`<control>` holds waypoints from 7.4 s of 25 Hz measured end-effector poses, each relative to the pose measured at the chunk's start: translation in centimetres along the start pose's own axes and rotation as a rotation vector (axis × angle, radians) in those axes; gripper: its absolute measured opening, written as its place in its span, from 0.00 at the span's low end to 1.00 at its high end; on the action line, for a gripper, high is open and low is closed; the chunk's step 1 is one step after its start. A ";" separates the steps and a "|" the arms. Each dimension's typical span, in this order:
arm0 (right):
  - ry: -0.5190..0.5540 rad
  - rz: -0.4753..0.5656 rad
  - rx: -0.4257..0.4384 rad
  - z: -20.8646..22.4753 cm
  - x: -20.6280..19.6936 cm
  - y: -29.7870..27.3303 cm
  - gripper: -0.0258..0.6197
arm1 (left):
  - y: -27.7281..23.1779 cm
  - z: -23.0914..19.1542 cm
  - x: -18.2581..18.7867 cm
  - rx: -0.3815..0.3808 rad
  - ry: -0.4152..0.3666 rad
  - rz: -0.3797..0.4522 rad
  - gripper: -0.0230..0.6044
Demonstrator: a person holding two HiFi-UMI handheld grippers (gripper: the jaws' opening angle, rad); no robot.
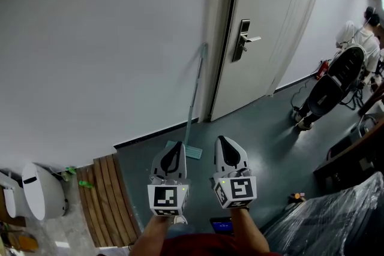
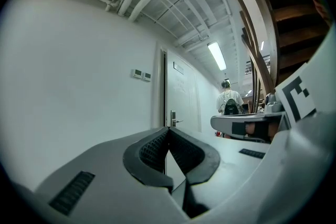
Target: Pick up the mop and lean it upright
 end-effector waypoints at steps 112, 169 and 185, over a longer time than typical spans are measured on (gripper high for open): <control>-0.038 -0.109 -0.033 22.0 -6.3 -49.2 0.07 | -50.3 -16.6 -3.1 -0.013 0.015 -0.056 0.06; -0.064 -0.382 -0.101 26.4 -18.9 -66.3 0.30 | -51.7 -21.6 -7.1 0.082 0.041 -0.128 0.06; -0.074 -0.376 -0.119 26.7 -19.3 -66.6 0.22 | -51.8 -22.0 -7.2 0.089 0.039 -0.134 0.06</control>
Point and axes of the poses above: the fingertips, and each gripper's own axes: y backward along the fingers, z to its right, x out of its top, the point moved 3 cm from there along y, backward along the fingers, and after that the axes turned 2 degrees about -z, right-handed, at the moved point
